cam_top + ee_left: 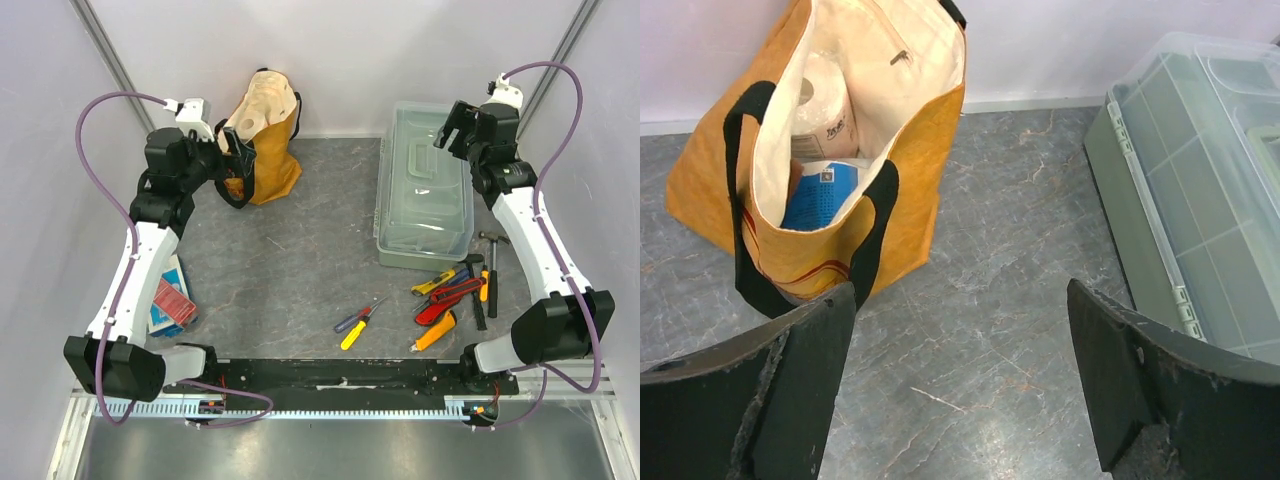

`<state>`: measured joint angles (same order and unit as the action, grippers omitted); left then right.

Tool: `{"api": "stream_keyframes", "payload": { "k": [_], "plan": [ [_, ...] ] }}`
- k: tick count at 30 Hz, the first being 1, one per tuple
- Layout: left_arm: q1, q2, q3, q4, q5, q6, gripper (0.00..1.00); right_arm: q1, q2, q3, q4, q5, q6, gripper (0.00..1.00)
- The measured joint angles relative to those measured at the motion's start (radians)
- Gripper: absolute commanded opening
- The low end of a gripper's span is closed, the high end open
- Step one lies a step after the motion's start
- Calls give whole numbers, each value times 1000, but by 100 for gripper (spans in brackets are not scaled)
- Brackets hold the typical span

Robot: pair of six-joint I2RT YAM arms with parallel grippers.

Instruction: Pack the tool kit

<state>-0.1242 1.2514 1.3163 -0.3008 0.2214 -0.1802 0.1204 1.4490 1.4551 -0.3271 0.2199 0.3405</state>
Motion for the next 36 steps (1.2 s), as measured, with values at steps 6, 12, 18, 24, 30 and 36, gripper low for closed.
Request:
{"api": "stream_keyframes", "payload": {
  "k": [6, 12, 18, 24, 30, 36],
  "plan": [
    [0, -19, -31, 4, 28, 0, 96, -22, 31, 36, -42, -61, 50, 92],
    [0, -20, -44, 22, 125, -1, 96, -108, 93, 82, -78, -139, 121, 93],
    [0, -12, -60, 49, 214, -17, 95, -185, 140, 83, -112, -171, 117, 94],
    [0, 33, -60, 72, 264, -47, 94, -198, 189, 83, -123, -206, 65, 89],
    [0, 72, -60, 72, 301, -82, 93, -196, 233, 70, -165, -307, 29, 74],
    [0, 89, -60, 74, 317, -108, 91, -216, 207, 16, -125, -369, 54, 57]
  ]
}}
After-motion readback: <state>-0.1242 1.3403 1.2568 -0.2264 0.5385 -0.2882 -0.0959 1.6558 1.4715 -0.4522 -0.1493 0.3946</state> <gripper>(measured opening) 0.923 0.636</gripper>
